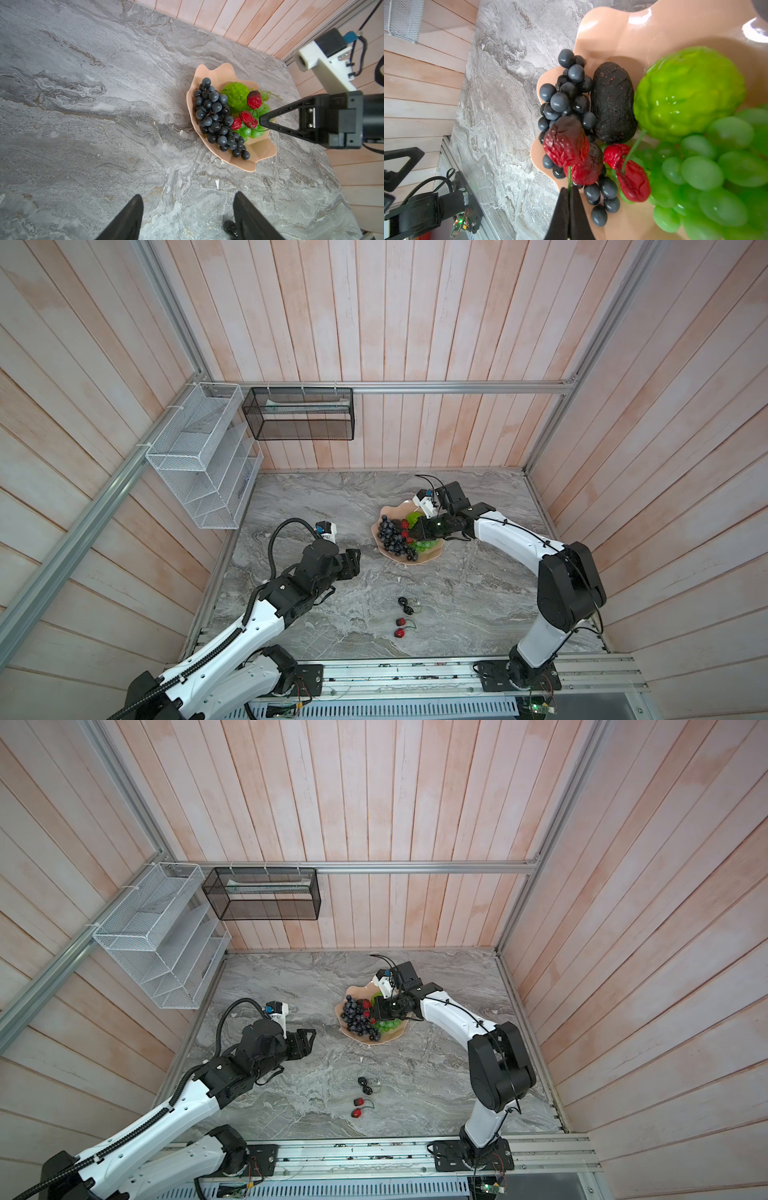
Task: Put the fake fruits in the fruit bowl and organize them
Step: 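Lower the red cherries beside the dark grapes and open the right gripper, then withdraw the right gripper while the left gripper moves over the remaining cherries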
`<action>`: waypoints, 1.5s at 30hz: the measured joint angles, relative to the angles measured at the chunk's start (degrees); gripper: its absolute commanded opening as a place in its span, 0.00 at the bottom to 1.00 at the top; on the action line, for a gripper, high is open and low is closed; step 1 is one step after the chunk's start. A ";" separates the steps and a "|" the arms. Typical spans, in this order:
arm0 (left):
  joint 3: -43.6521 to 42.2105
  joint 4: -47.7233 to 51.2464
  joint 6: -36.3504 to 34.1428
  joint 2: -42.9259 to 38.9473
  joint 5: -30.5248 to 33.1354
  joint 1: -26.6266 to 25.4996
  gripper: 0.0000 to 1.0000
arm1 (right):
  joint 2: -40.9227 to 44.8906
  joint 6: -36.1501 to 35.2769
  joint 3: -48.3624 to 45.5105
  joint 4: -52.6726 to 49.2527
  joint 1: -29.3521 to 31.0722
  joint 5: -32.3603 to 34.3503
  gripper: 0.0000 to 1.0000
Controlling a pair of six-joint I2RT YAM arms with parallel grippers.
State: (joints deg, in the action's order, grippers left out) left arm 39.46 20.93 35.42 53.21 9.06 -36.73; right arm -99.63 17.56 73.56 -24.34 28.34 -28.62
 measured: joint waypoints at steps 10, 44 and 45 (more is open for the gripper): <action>0.00 0.24 -0.02 -0.13 0.00 0.09 0.72 | -1.53 -1.09 -0.04 2.05 -0.11 1.77 0.12; 7.06 4.74 0.90 19.08 -13.09 -2.56 0.67 | 31.52 -0.70 -26.08 15.13 5.11 17.14 0.48; 5.99 4.68 1.11 18.99 -13.70 -3.78 0.67 | 32.20 -0.35 -27.45 15.10 5.35 17.22 0.48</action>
State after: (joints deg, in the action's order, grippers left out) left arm 45.45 25.61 36.53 72.20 -4.64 -40.51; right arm -67.44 17.21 46.11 -9.23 33.69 -11.40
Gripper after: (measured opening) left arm 0.670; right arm 0.479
